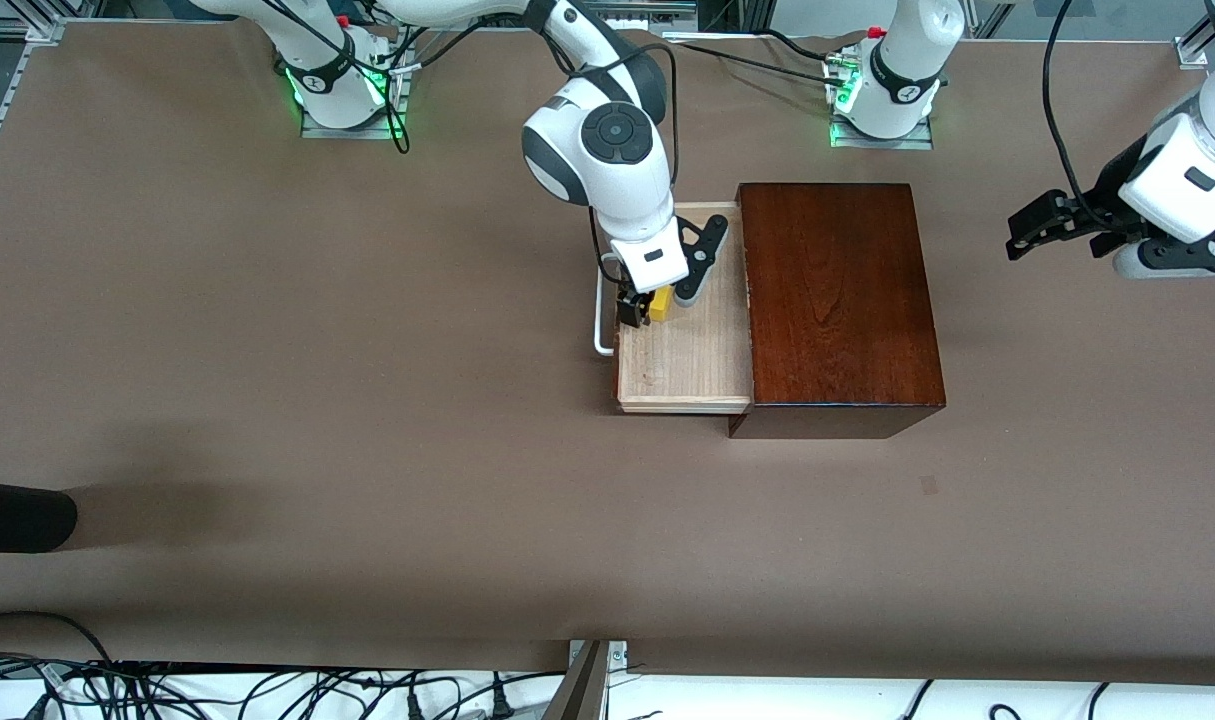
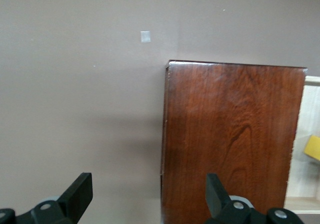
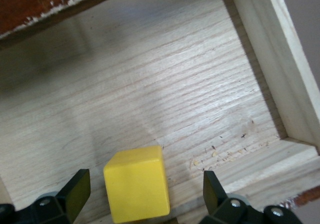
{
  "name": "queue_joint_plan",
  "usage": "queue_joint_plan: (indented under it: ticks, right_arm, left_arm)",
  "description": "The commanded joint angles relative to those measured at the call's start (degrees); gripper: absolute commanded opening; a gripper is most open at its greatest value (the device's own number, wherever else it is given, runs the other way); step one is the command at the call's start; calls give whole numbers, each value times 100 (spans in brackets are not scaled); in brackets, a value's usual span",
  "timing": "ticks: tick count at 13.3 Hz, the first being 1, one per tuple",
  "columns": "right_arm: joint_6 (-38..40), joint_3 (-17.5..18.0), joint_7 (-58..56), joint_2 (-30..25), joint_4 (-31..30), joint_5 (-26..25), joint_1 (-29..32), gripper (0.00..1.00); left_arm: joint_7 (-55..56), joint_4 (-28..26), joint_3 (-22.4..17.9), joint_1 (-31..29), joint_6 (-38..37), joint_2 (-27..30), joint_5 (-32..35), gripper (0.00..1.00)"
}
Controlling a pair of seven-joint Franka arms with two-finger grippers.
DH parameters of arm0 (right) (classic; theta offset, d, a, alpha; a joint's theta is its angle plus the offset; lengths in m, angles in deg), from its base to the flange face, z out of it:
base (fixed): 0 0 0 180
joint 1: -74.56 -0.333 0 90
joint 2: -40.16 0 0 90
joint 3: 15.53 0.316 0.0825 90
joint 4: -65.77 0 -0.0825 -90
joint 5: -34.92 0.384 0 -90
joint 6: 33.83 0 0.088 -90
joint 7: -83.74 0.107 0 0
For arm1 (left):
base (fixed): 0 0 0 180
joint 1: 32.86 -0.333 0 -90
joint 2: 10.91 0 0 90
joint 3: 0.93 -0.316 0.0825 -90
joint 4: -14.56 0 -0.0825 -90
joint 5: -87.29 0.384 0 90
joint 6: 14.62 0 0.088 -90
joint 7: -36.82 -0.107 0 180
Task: Open drawer, take yellow block, close drawer
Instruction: 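Close the right gripper on the yellow cube and lift it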
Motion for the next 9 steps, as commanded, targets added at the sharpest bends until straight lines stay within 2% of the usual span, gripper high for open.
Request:
queue_joint_plan:
  ticks: [1,9]
  right_arm:
    - [-225,13,-78,-9,-203,-78,-53,100]
    - [-444,5,1,105,-370,-113,-141,100]
  left_arm:
    - [-15,422,35,-80,-46,-372,-178,100]
    - [-23,580,159,-9,-11,-593,-91,100]
